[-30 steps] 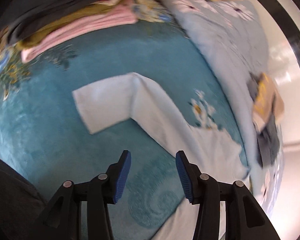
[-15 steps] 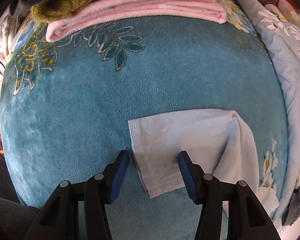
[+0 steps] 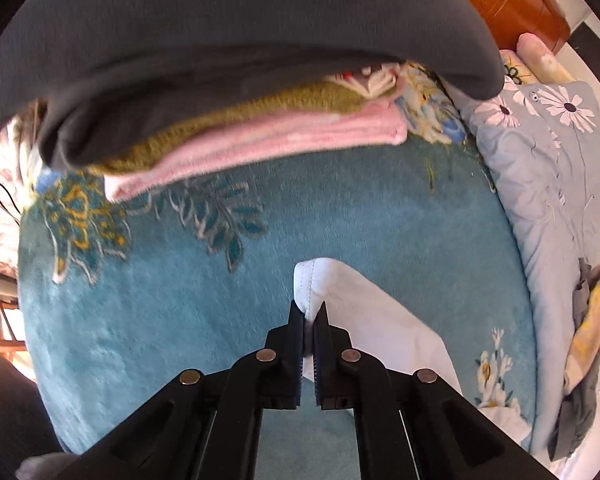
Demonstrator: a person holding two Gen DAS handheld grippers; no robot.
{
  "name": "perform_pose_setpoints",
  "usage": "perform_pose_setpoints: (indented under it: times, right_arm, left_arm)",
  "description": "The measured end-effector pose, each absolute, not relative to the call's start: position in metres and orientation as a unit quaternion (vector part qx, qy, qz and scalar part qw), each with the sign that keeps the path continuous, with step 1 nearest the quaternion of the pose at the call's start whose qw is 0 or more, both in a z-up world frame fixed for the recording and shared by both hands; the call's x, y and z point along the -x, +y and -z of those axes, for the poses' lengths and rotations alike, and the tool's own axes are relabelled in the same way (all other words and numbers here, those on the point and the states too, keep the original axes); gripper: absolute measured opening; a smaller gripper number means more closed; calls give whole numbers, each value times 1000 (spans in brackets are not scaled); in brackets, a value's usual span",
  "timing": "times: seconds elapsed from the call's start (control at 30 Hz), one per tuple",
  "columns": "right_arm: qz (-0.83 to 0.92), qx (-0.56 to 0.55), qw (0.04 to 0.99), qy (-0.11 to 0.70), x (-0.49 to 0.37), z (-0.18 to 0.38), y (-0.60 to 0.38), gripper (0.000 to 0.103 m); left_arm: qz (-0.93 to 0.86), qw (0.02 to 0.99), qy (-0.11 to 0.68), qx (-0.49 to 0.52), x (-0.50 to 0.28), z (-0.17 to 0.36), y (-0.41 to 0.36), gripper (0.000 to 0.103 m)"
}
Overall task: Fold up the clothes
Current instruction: 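Grasp the sleeve cuff with the left tool and fold that side over the body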
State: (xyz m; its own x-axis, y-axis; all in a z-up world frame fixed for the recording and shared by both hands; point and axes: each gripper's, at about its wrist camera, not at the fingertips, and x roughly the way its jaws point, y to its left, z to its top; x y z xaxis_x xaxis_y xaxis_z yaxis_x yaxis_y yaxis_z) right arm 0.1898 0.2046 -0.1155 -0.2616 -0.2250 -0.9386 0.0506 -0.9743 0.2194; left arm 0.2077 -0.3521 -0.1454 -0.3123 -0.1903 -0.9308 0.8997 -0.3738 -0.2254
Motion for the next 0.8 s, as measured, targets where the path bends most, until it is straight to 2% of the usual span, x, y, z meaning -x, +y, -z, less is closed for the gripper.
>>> perform_pose_setpoints:
  times: [0.17, 0.27, 0.4, 0.53, 0.63, 0.8]
  right_arm:
    - [787, -603, 95, -88, -186, 124, 206, 33]
    - [787, -601, 100, -95, -184, 127, 208, 33]
    - [789, -597, 96, -109, -180, 130, 223, 33]
    - [791, -592, 89, -127, -172, 133, 236, 33]
    - [795, -583, 88, -142, -167, 131, 246, 33]
    - [804, -566, 80, -162, -169, 127, 268, 33]
  left_arm:
    - [715, 380, 375, -452, -207, 120, -354, 4]
    - [743, 339, 365, -448, -205, 86, -336, 4]
    - [780, 185, 405, -439, -181, 31, -290, 4]
    - [816, 30, 357, -453, -136, -14, -197, 4]
    - [814, -51, 316, -484, -96, -12, -122, 4]
    - [778, -104, 259, -563, -51, 36, -3, 4]
